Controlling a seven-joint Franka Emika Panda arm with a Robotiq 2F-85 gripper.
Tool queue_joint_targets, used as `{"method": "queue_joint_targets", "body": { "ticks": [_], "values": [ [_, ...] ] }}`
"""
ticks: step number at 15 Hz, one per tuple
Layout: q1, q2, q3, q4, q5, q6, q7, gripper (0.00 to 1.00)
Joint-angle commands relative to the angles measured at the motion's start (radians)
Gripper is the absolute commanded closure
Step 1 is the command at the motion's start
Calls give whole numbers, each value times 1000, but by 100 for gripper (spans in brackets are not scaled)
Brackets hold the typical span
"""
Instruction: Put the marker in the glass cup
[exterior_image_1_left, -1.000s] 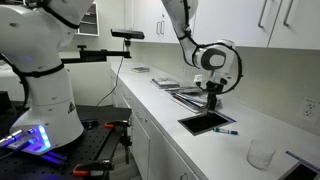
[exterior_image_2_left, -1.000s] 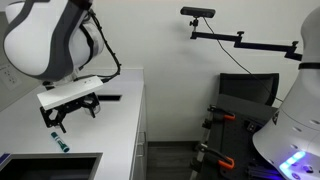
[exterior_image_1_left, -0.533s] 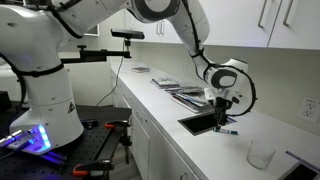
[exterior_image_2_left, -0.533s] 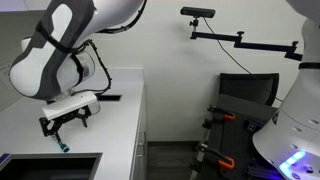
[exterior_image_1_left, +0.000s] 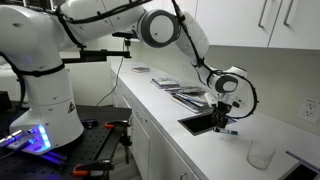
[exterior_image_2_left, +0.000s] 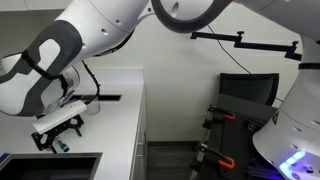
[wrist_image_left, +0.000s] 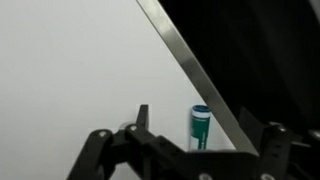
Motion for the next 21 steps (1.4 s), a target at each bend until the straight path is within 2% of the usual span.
{"method": "queue_joint_targets", "body": {
  "ticks": [1,2,3,8,11,15,21],
  "values": [
    [20,107,-18,172,-10,-80,-3,19],
    [21,128,-19,199,-9,-85,-1,22],
    [24,145,-24,219,-9,-84,10,38],
    [15,188,-23,304,0,-100,13,76],
    [-18,173,12,302,40,-145,10,98],
    [-100,109,89,261,150,-249,1,95],
    [-241,23,197,192,329,-294,33,95]
  ]
}}
